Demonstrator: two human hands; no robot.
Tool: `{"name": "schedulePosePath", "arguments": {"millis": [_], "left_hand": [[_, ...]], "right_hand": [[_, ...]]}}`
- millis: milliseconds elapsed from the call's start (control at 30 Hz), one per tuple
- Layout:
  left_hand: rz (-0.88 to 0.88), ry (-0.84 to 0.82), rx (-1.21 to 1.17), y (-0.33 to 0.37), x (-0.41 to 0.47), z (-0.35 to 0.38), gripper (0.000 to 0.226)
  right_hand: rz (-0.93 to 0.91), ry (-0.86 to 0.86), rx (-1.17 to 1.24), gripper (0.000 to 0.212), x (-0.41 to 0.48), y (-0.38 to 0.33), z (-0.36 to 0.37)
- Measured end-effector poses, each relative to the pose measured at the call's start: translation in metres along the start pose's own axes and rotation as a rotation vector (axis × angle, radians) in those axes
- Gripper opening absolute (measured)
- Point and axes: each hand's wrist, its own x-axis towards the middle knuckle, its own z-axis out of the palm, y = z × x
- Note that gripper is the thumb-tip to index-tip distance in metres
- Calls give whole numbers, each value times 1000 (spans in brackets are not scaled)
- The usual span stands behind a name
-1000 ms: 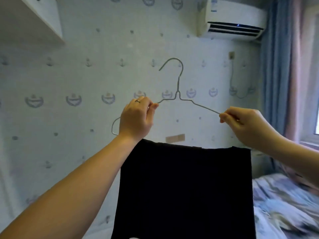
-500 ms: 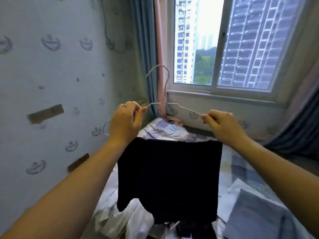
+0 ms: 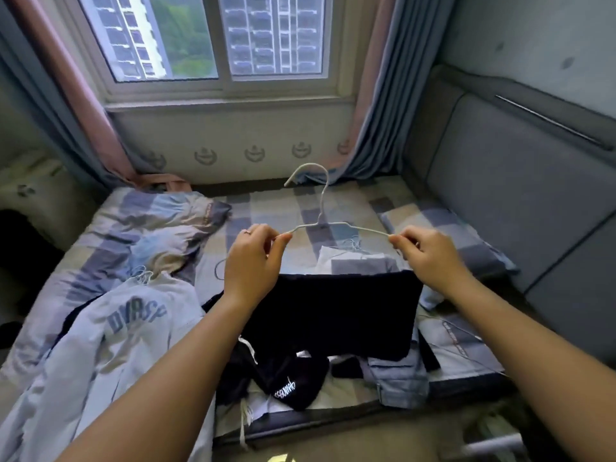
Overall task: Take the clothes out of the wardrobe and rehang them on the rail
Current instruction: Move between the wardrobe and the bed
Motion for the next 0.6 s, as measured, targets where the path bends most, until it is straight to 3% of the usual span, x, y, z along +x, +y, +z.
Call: {"name": "schedulePosePath", "arguments": {"millis": [200,400,600], "left_hand": [[33,-127,-103,23,23,63,30],[59,-135,-120,48,59,115,35],[-10,-186,-132,48,96,197,32]], "right_hand": [[151,101,-32,24,-25,44,-30],[178,225,-74,28,-10,81,-58],[186,199,-82,28,44,164,-63]]}}
